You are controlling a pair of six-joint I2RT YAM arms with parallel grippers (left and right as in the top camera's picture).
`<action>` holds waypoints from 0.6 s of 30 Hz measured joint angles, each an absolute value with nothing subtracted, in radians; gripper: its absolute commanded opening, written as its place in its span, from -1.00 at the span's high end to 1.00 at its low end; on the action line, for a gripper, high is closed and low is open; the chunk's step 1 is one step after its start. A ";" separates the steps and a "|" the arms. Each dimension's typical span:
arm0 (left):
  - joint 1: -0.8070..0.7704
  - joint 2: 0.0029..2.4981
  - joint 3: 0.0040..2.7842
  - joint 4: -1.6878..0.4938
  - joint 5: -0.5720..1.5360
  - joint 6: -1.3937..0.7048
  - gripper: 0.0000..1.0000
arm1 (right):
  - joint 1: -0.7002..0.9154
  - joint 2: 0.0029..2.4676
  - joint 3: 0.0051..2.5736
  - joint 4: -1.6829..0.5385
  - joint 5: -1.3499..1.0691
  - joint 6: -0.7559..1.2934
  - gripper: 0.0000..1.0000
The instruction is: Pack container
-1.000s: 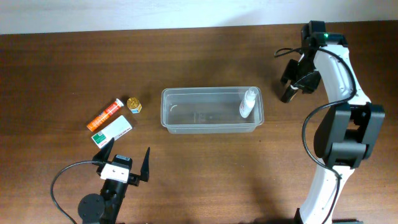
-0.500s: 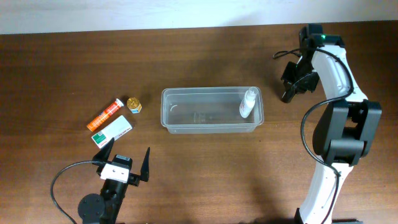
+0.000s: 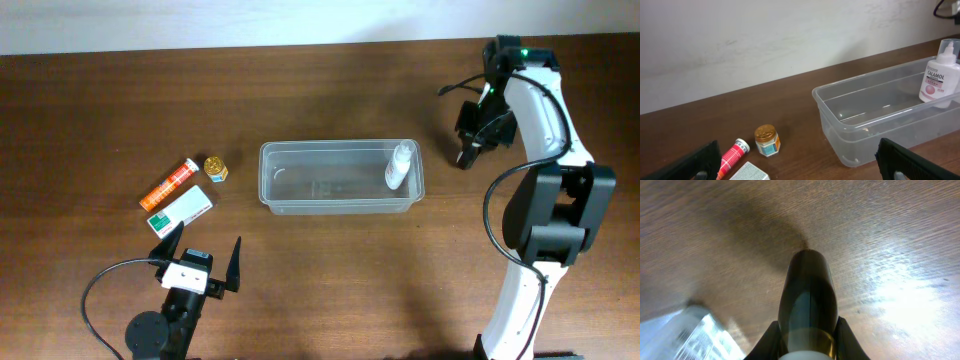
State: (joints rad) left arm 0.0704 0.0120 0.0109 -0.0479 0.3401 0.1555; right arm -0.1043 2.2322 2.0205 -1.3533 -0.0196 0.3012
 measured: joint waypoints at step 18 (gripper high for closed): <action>0.070 0.012 0.011 -0.048 0.340 0.155 -0.99 | -0.010 2.183 2.519 -1.657 -0.148 0.200 0.67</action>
